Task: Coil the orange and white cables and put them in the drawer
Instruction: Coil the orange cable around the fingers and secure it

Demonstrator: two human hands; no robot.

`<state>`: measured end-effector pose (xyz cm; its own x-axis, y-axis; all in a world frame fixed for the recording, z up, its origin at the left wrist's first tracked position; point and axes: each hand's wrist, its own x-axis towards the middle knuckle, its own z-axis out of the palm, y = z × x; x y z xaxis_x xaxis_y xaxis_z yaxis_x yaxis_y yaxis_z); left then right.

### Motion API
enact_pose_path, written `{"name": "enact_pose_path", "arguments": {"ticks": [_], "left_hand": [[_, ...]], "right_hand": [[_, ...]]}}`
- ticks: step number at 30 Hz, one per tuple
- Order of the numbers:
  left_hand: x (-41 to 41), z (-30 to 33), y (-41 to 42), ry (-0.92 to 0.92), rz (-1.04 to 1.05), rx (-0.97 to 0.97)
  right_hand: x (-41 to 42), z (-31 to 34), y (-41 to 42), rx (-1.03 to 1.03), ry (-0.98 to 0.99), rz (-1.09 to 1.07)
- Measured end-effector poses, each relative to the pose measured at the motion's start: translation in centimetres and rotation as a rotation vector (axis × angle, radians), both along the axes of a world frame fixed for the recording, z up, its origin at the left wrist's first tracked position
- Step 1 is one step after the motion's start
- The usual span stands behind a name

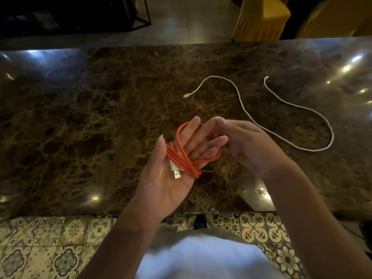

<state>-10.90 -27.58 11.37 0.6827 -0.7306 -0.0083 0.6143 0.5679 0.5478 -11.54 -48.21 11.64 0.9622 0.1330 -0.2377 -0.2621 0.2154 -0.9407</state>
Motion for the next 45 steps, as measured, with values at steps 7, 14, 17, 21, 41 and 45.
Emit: {"name": "enact_pose_path", "arguments": {"ticks": [7, 14, 17, 21, 41, 45], "left_hand": [[-0.6, 0.3, -0.1, 0.036, -0.073, -0.101], [-1.0, 0.4, 0.2, 0.007, -0.068, -0.103], [-0.9, 0.2, 0.0, 0.136, 0.117, -0.15], [0.5, 0.1, 0.4, 0.274, 0.325, -0.102], [1.9, -0.4, 0.9, 0.289, 0.502, 0.167], [1.4, -0.4, 0.7, 0.247, 0.476, 0.29]], "right_hand": [[0.8, -1.8, 1.6, 0.222, 0.094, 0.138], [-0.1, -1.7, 3.9, 0.003, 0.091, 0.307], [-0.2, -1.6, 3.7, -0.153, 0.133, 0.077], [-1.1, -1.1, 2.9, -0.344, 0.021, -0.16], [-3.0, 1.2, 7.7, -1.539, -0.674, 0.254], [-1.9, 2.2, 7.4, -1.555, -0.74, 0.246]]}}
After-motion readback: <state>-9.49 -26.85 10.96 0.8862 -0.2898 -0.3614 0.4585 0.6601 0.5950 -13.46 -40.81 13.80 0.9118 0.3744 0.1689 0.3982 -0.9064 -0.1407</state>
